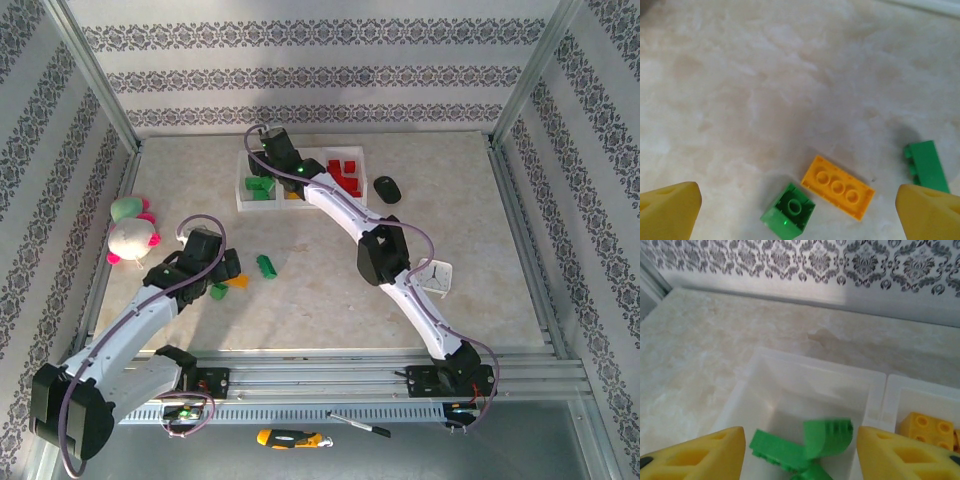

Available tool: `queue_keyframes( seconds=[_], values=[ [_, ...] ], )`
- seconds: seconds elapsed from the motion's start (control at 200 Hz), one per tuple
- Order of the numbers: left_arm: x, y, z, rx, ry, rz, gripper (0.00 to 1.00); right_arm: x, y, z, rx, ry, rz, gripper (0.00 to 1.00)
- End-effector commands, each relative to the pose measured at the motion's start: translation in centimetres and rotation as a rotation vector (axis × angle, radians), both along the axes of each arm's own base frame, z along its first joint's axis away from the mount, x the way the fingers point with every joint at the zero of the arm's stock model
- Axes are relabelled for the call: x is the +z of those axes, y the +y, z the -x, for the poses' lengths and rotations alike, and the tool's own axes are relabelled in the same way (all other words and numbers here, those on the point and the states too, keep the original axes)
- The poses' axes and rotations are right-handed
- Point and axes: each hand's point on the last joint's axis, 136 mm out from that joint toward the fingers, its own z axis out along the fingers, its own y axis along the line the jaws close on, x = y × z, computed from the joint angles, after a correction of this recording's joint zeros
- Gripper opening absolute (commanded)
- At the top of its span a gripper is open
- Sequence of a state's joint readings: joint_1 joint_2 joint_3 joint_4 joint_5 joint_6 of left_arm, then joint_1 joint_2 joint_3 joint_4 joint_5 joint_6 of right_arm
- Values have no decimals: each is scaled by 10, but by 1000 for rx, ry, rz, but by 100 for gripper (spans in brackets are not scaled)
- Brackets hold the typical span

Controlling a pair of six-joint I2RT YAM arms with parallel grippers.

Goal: Sort the legos into containers by color
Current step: Place the lego in the container, then pick up the lego from the bottom-left of the table.

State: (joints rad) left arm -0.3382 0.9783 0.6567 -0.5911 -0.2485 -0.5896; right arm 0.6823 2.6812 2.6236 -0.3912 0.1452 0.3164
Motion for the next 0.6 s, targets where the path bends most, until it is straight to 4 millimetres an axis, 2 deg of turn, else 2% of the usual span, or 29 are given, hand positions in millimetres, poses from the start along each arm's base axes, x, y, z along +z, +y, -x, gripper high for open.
queue_keyframes(
  seconds=[0.0,0.115,0.14,0.185,0.2,0.255,0.415,0.595],
  values=[
    [-7,10,13,68,76,-12,99,80,6,23,64,-105,-37,63],
    [-18,11,21,111,129,7,99,97,3,49,97,-129,-3,66],
    [-22,9,22,110,139,18,99,107,1,55,104,-146,-11,66],
    [-28,6,24,108,156,32,100,104,-1,66,116,-144,-4,66],
    [-30,6,25,113,161,37,100,110,-3,70,118,-153,-12,67],
    [-36,8,29,153,184,42,95,114,-7,84,127,-158,-21,67],
    [-48,14,36,277,195,72,86,111,-31,113,112,-135,-34,67],
    [-64,14,37,384,174,143,74,103,-50,128,94,-117,-18,67]
  ],
)
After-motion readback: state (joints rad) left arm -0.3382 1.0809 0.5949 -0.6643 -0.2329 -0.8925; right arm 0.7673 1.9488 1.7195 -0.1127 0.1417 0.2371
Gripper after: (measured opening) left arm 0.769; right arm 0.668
